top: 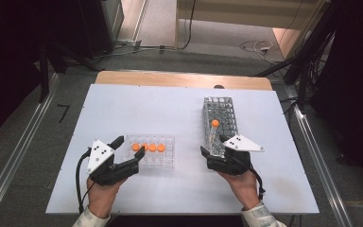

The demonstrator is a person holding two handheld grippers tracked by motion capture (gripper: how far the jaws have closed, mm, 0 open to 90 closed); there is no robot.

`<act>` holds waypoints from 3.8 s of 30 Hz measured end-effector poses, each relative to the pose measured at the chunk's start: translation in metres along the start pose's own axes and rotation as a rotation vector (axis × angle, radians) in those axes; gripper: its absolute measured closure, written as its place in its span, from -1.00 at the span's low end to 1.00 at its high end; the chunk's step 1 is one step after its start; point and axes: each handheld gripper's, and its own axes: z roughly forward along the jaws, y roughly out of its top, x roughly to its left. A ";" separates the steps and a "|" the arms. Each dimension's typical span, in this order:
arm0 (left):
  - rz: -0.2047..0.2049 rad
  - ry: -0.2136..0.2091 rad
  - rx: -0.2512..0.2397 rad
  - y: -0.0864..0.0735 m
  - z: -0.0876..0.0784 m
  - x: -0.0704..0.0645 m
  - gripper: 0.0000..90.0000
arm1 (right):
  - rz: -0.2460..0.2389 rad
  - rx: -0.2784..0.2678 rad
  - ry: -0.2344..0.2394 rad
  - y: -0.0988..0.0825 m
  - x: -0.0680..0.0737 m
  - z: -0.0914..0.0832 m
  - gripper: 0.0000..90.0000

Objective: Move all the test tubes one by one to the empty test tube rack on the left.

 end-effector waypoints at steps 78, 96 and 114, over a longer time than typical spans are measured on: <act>0.002 0.001 0.008 -0.001 0.002 -0.003 -0.57 | 0.068 -0.030 -0.176 0.034 -0.023 0.020 0.60; 0.003 -0.003 0.004 0.000 0.001 -0.003 -0.57 | 0.053 -0.068 -0.159 0.040 -0.018 0.006 0.60; 0.005 -0.010 -0.005 0.002 -0.002 -0.005 -0.57 | 0.031 -0.074 -0.135 0.040 -0.011 -0.005 0.60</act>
